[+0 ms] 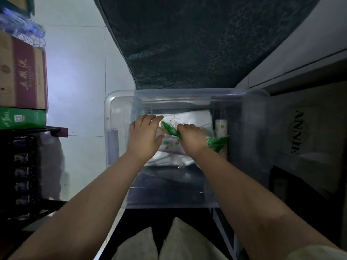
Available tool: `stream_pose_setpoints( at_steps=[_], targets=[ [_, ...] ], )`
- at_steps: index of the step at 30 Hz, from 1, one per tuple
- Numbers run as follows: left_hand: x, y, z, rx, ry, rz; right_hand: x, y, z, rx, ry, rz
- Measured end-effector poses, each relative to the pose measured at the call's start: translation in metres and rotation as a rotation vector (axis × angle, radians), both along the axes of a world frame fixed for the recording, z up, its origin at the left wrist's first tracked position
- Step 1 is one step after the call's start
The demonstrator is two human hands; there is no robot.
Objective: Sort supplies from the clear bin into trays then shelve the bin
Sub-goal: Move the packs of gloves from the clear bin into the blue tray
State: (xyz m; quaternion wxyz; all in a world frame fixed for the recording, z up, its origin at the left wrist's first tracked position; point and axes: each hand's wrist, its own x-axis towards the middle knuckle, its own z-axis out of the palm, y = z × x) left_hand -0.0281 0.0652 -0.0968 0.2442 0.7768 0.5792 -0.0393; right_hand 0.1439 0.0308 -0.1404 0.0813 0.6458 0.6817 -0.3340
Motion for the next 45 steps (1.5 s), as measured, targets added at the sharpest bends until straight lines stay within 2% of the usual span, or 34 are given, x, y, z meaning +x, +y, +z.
stream_pose_setpoints(
  at_steps=[6,11,19,23,34,41,45],
  targets=[
    [0.001,0.003,0.088,0.148,-0.064,-0.159,0.01,-0.013,0.092,0.276,-0.042,-0.175],
    [-0.004,0.012,0.154,0.279,-0.12,-0.351,-0.001,-0.046,0.157,0.402,-0.161,-0.421],
    [-0.034,-0.032,0.198,0.346,-0.086,-0.764,-0.066,-0.178,0.236,0.458,-0.316,-0.934],
    [-0.024,-0.081,0.22,0.41,-0.156,-0.979,-0.094,-0.252,0.279,0.495,-0.4,-1.104],
    [0.055,-0.296,0.321,0.458,-0.459,-1.384,-0.145,-0.485,0.394,0.621,-0.72,-1.41],
    [0.087,-0.497,0.372,0.421,-0.678,-1.599,-0.184,-0.674,0.451,0.792,-0.851,-1.647],
    [0.091,-0.615,0.385,0.379,-0.752,-1.7,-0.207,-0.789,0.466,0.762,-0.963,-1.745]
  ],
)
